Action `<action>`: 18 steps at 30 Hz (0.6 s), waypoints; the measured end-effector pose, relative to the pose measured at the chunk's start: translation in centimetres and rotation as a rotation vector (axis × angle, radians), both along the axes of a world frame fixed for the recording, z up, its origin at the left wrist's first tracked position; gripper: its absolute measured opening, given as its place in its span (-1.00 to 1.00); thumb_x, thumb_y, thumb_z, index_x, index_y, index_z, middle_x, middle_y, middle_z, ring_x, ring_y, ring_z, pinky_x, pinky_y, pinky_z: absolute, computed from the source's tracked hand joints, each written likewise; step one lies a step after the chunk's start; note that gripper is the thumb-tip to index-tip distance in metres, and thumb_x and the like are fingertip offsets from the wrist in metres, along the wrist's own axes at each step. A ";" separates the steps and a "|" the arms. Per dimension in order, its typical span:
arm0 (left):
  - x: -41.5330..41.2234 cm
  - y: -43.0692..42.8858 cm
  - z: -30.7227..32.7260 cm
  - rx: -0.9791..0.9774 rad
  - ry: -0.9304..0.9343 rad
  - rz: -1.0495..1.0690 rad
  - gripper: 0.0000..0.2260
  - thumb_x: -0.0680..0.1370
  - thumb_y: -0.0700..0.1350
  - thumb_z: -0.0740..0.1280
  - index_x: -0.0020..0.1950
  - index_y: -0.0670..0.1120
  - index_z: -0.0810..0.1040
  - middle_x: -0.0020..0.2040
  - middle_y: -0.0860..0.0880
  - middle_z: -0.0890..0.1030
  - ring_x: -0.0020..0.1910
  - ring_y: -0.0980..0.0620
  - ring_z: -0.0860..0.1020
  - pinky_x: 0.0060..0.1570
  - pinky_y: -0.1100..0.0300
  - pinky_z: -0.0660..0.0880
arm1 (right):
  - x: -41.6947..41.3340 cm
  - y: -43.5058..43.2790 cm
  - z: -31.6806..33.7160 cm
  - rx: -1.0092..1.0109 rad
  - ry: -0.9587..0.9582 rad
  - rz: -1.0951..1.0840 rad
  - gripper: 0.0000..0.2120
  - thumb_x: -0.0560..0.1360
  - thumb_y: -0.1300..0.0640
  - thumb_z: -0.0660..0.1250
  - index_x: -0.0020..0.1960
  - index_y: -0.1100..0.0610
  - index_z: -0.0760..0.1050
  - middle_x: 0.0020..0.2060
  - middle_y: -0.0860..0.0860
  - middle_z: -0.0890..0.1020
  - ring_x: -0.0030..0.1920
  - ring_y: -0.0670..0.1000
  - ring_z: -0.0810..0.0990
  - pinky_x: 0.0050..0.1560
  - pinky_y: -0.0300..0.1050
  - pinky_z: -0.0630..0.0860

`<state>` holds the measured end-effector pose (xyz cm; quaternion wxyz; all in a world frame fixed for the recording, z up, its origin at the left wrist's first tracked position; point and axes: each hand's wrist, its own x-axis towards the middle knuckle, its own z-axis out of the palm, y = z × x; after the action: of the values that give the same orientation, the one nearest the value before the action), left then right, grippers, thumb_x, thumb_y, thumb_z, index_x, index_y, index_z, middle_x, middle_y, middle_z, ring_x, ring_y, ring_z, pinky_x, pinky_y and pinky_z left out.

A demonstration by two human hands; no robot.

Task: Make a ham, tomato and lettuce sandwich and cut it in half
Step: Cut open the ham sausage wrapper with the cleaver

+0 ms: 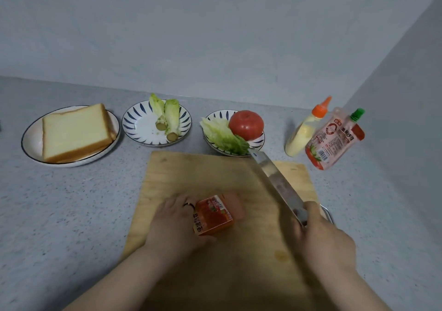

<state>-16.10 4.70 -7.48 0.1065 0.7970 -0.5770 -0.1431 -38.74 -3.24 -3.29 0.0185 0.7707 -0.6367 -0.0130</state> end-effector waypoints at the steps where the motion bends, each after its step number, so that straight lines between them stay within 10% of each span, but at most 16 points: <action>1: 0.0 -0.1 0.0 -0.002 -0.008 0.003 -0.21 0.31 0.36 0.29 0.42 0.06 0.12 0.38 0.08 0.25 0.38 0.07 0.18 0.33 0.20 0.11 | -0.2 -0.2 -0.5 -0.001 0.018 0.014 -0.75 0.54 -0.16 -0.03 0.10 -0.02 0.16 -0.12 -0.10 0.60 -0.16 -0.01 0.61 -0.43 -0.17 0.24; 12: -0.3 -0.5 0.5 -0.059 0.044 0.099 -0.37 0.27 0.32 0.32 0.28 0.11 0.34 0.15 0.14 0.44 0.19 0.11 0.37 0.12 0.26 0.24 | -0.5 -0.5 -3.4 0.047 0.104 0.072 -0.68 0.55 -0.19 -0.03 0.15 0.01 0.20 0.07 -0.11 0.51 -0.06 -0.08 0.56 -0.48 -0.21 0.18; 18: -0.5 -0.8 2.2 -0.150 0.233 0.165 -0.40 0.20 0.23 0.44 0.19 0.10 0.41 -0.16 0.19 0.33 -0.11 0.17 0.32 -0.13 0.32 0.28 | -0.2 -0.1 -3.6 0.049 0.173 0.110 -0.64 0.57 -0.14 -0.06 0.24 0.03 0.22 0.19 -0.03 0.40 0.20 0.00 0.39 -0.06 -0.19 0.37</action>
<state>-16.57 3.94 -5.27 0.2434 0.8094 -0.5025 -0.1819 -38.95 -3.38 -6.85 0.0552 0.8007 -0.5890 -0.0942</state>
